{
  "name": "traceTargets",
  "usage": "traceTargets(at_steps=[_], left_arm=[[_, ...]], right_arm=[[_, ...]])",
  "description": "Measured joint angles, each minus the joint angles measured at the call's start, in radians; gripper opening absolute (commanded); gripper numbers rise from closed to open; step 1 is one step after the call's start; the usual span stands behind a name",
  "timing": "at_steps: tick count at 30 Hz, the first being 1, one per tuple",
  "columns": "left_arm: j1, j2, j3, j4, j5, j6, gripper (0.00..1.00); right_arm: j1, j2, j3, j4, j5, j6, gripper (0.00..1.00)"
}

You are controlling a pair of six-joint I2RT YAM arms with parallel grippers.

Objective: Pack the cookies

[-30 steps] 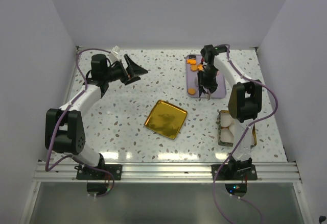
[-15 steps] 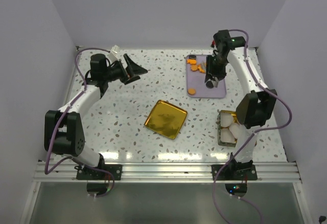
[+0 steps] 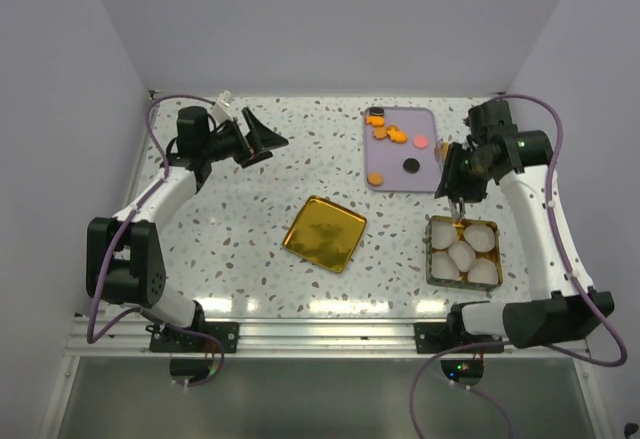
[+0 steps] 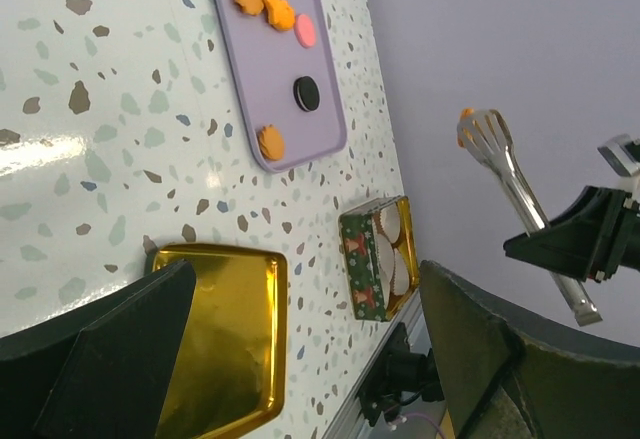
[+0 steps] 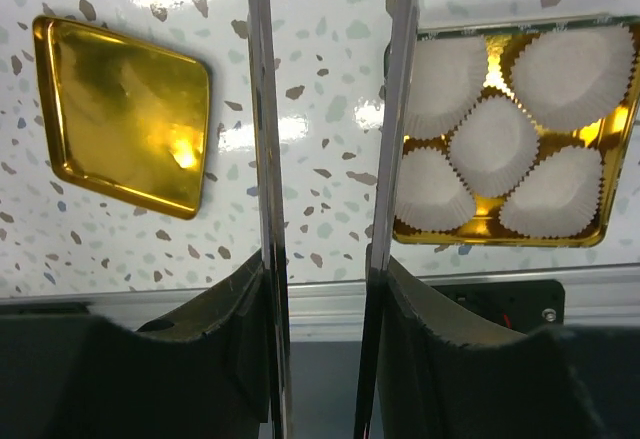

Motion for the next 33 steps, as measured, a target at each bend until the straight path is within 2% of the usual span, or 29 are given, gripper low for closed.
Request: traceTargets(at_steps=[9,16,24,33], left_arm=[[0.0,0.0,0.0,-0.015,-0.007,0.023,1.0],[0.0,0.0,0.0,-0.015,-0.009,0.023,1.0],[0.0,0.0,-0.003,-0.016,-0.01,0.027,1.0],[0.0,0.0,-0.018,-0.029,-0.012,0.041,1.0]], right_arm=[[0.0,-0.27,-0.291,-0.01,-0.03,0.123,0.39],[0.0,-0.402,-0.465,-0.014,-0.106,0.19,0.4],[0.0,-0.425,-0.576,-0.011,-0.106,0.24,0.41],[0.0,-0.406,-0.608,-0.01,-0.096,0.258,0.54]])
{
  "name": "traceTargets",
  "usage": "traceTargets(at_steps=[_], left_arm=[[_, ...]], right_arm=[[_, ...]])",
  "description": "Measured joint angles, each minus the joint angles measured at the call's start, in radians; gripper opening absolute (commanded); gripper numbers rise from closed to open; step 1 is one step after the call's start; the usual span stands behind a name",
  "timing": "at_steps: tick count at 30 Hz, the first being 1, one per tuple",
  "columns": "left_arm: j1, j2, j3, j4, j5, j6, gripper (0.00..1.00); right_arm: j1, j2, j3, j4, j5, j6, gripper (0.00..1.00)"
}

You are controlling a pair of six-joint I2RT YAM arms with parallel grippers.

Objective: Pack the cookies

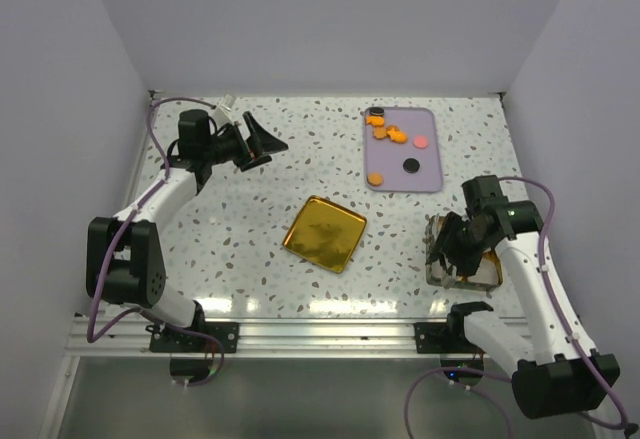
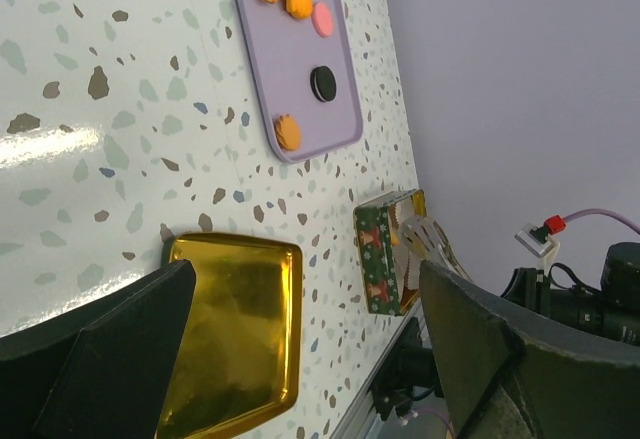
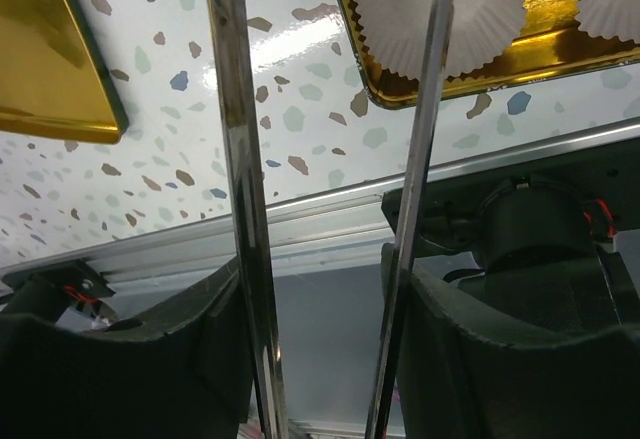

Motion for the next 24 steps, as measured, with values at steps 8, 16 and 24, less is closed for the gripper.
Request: traceTargets(at_steps=[8,16,24], left_arm=[[0.0,0.0,0.0,-0.003,0.0,0.008,1.0],[0.0,0.0,0.0,-0.005,-0.002,0.008,1.0],[0.0,0.0,0.0,-0.005,-0.008,0.008,1.0]], right_arm=[[0.0,0.041,0.008,0.001,0.042,-0.005,0.57],[0.0,0.09,0.153,-0.002,0.069,-0.018,0.56],[0.0,0.233,0.315,0.025,0.034,-0.06,0.55]])
